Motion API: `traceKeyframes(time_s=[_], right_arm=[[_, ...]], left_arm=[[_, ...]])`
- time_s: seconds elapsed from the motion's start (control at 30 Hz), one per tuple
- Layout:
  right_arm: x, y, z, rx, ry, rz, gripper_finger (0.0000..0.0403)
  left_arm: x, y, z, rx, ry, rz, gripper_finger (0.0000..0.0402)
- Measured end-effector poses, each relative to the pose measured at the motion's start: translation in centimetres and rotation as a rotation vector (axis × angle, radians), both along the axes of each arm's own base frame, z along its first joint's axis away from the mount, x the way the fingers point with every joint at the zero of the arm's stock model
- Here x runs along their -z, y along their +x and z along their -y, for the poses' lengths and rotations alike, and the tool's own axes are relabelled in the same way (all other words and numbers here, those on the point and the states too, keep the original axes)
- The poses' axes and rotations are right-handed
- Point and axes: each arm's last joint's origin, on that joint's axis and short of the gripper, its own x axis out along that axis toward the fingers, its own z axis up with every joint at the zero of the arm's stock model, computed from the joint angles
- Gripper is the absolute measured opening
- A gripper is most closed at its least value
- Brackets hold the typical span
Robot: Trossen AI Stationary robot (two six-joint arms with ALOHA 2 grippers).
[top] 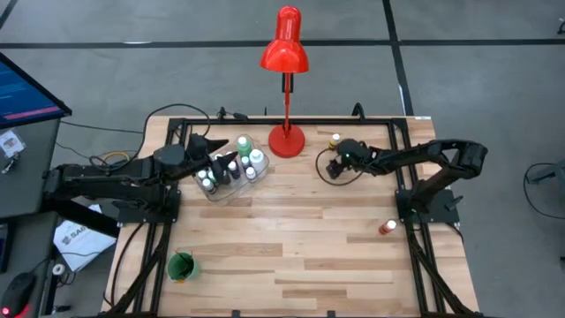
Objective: Pick & Place Paint Supplies
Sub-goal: Put the yellow paint bottle into the transparent bin
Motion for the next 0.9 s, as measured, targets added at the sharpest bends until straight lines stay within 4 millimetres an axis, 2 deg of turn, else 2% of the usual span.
traceKeyframes(time_s=[0.1,0.2,0.33,0.47,0.57,0.67,0.9], right_arm=[[0.3,-0.1,1.0,0.05,-0.029,0.017,0.0293],[0.7,0.2,1.8,0.067,-0.053,0.052,0.0314],[1.5,1.0,2.7,0.052,-0.076,0.097,0.0324],[2.2,2.0,3.3,0.067,-0.07,0.078,0.0317],[2.3,2.3,3.4,0.091,-0.077,0.084,0.029],[2.1,2.3,3.3,0.08,-0.095,0.07,0.0247],[1.2,2.2,3.5,0.061,-0.124,0.078,0.0104]], left_arm=[[0.0,0.0,0.0,0.0,0.0,0.0,0.0277],[0.0,0.0,0.0,0.0,0.0,0.0,0.0277],[0.0,0.0,0.0,0.0,0.0,0.0,0.0277],[0.0,0.0,0.0,0.0,0.0,0.0,0.0277],[0.0,0.0,0.0,0.0,0.0,0.0,0.0277],[0.0,0.0,0.0,0.0,0.0,-0.001,0.0277],[0.0,0.0,0.0,0.0,0.0,-0.001,0.0277]])
